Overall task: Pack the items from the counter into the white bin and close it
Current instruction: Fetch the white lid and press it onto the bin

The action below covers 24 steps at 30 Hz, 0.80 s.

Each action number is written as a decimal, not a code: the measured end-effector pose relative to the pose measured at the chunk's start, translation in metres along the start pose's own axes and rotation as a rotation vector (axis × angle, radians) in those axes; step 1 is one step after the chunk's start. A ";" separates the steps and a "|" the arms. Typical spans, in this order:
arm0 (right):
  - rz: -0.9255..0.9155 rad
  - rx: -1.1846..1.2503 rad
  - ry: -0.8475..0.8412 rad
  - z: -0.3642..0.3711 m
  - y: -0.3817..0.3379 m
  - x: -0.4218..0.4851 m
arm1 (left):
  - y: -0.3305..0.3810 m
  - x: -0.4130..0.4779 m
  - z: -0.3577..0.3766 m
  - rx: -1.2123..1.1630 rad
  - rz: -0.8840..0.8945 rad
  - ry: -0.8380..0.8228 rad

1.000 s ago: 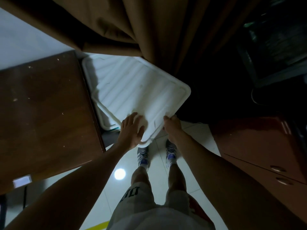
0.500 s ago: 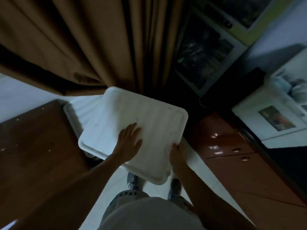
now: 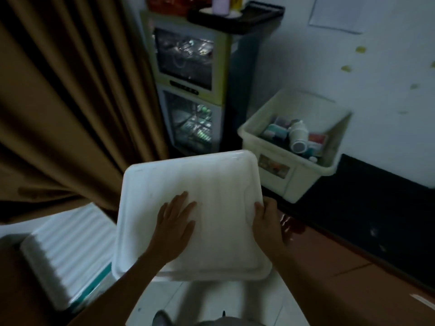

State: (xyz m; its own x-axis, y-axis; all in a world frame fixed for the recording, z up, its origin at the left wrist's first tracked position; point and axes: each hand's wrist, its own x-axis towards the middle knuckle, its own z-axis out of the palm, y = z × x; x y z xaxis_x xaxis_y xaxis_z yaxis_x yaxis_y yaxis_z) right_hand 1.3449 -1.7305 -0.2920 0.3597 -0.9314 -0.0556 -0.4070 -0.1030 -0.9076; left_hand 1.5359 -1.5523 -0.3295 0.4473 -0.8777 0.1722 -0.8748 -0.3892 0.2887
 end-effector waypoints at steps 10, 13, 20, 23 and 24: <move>0.010 0.027 0.134 -0.136 0.018 0.076 | 0.132 0.096 0.001 0.003 0.109 0.061; 0.036 0.042 0.162 -0.161 0.014 0.101 | 0.156 0.126 -0.001 0.021 0.152 0.034; 0.051 -0.026 0.215 -0.194 -0.004 0.173 | 0.184 0.212 -0.002 0.052 0.249 -0.012; 0.078 -0.050 0.250 -0.200 -0.009 0.202 | 0.189 0.248 0.001 0.036 0.258 -0.020; 0.092 -0.056 0.260 -0.201 -0.009 0.210 | 0.190 0.259 0.003 0.029 0.263 -0.032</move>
State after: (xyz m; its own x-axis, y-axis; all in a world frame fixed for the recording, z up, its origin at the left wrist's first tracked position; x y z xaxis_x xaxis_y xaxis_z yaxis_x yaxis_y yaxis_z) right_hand 1.2551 -1.9950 -0.2115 0.0941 -0.9953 -0.0216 -0.4761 -0.0259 -0.8790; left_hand 1.4850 -1.8546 -0.2328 0.1979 -0.9580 0.2075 -0.9654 -0.1538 0.2106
